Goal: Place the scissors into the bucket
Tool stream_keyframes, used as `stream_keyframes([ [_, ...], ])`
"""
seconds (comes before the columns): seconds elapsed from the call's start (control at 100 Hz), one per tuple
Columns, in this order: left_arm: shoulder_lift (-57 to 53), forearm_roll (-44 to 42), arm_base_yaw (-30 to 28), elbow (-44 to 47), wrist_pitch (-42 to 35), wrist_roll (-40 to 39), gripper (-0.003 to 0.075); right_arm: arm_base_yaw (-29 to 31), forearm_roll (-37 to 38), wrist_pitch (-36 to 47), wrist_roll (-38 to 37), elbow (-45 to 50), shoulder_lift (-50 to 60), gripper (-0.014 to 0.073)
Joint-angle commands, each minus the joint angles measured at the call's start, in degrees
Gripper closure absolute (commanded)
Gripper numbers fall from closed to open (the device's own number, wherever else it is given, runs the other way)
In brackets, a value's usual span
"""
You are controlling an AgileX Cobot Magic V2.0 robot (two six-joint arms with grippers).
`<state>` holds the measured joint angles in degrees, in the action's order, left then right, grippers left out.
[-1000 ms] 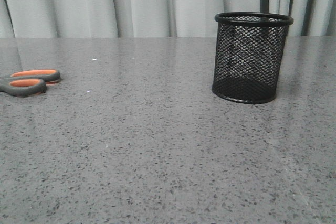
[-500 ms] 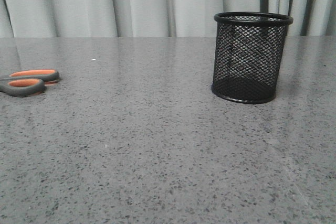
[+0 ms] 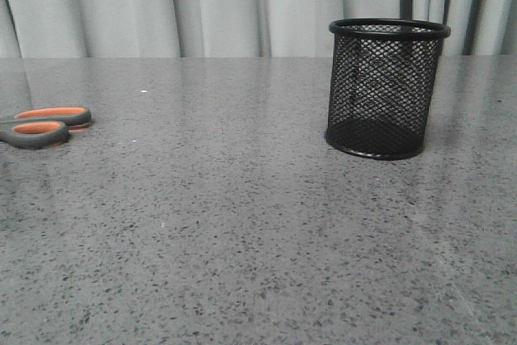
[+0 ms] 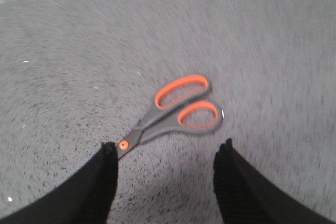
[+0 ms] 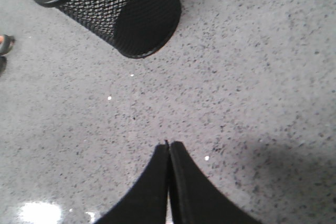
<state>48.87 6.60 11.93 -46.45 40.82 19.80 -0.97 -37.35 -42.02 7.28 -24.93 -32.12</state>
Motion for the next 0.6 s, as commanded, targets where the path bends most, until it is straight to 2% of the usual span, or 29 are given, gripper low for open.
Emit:
stream_keyframes([
  [0.0,5.6,-4.5,3.6,-6.4,4.9,6.6,0.0387,0.3,-3.1,1.4,0.5,-1.9,-0.6,0.0639],
  [0.14,15.5,-16.5,10.8,-12.6,18.4,11.5,0.0392,-1.0,-3.1,0.4,1.0,-1.9,-0.6,0.0639],
  [0.22,19.2,-21.7,14.8,-14.1,19.9,15.8,0.0392,-2.6,-3.1,0.4,1.8,-1.9,-0.6,0.0639],
  [0.31,22.2,-27.1,17.6,-15.1,20.1,24.7,0.0384,-4.1,-3.1,0.4,3.0,-1.9,-0.6,0.0639],
  [0.38,24.4,-29.6,17.7,-16.4,21.0,27.2,0.0385,-5.0,-3.1,0.4,3.2,-1.9,-0.6,0.0639],
  [0.47,26.7,-29.7,16.6,-17.6,21.8,27.6,0.0384,-5.5,-3.1,0.4,3.4,-1.9,-0.6,0.0639],
  [0.59,28.7,-28.5,14.5,-18.0,23.5,32.3,0.0384,-5.8,-2.5,0.1,3.9,-1.9,-0.6,0.0639],
])
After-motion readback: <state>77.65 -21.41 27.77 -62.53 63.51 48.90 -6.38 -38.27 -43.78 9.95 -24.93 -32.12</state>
